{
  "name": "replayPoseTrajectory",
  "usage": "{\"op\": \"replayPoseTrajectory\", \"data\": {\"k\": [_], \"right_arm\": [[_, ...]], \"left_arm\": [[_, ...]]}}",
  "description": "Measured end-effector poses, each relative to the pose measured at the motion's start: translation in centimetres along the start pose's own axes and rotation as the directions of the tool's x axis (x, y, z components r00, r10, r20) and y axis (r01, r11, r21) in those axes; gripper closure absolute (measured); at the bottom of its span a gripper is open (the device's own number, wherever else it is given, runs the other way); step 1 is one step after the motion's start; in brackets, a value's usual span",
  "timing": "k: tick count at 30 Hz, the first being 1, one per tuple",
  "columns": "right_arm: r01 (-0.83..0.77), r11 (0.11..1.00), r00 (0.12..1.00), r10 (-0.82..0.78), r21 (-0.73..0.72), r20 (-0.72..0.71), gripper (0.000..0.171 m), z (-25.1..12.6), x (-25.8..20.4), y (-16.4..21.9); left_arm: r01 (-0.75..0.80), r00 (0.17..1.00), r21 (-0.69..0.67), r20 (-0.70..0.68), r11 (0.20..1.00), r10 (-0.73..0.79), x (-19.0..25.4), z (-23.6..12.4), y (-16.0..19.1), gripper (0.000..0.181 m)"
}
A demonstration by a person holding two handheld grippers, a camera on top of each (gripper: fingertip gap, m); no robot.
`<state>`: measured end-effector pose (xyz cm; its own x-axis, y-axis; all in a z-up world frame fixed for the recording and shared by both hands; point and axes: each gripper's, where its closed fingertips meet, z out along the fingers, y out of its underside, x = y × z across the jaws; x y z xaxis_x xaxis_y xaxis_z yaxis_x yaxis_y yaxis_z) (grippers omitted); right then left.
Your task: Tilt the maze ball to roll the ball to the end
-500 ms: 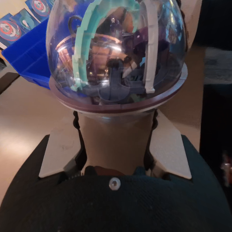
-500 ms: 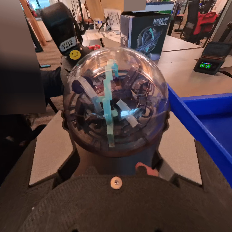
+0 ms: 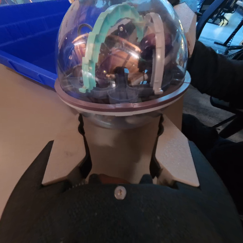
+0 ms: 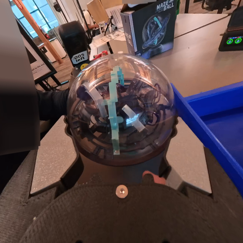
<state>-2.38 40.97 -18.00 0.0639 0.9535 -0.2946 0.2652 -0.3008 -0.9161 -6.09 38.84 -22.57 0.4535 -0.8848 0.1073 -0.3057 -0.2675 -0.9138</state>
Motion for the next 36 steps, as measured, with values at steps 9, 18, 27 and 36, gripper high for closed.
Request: {"op": "replayPoseTrajectory", "data": {"k": [9, 18, 27, 36], "right_arm": [[0.035, 0.999, 0.999, -0.034, -0.029, 0.016, 0.022, -0.5, -0.5, 1.3], [-0.013, 0.998, 0.996, 0.018, -0.066, 0.086, 0.02, -0.7, -0.8, 3.6], [-0.036, 0.982, 0.998, 0.044, -0.187, 0.036, 0.017, -1.2, -3.4, 6.6], [-0.02, 0.955, 0.967, -0.056, -0.295, -0.249, 0.018, -2.0, -4.0, 9.3]], "left_arm": [[-0.038, 0.999, 0.013, -0.008, 0.999, 0.038, 0.7, -0.1, -0.1, 0.07], [-0.137, 0.991, 0.107, 0.015, 0.985, 0.136, 1.4, -0.7, -1.5, 0.07], [-0.253, 0.958, 0.156, -0.094, 0.955, 0.27, 3.9, -1.2, -3.0, 0.063], [-0.261, 0.877, 0.132, -0.381, 0.956, 0.292, 5.3, -1.9, -5.8, 0.077]]}}
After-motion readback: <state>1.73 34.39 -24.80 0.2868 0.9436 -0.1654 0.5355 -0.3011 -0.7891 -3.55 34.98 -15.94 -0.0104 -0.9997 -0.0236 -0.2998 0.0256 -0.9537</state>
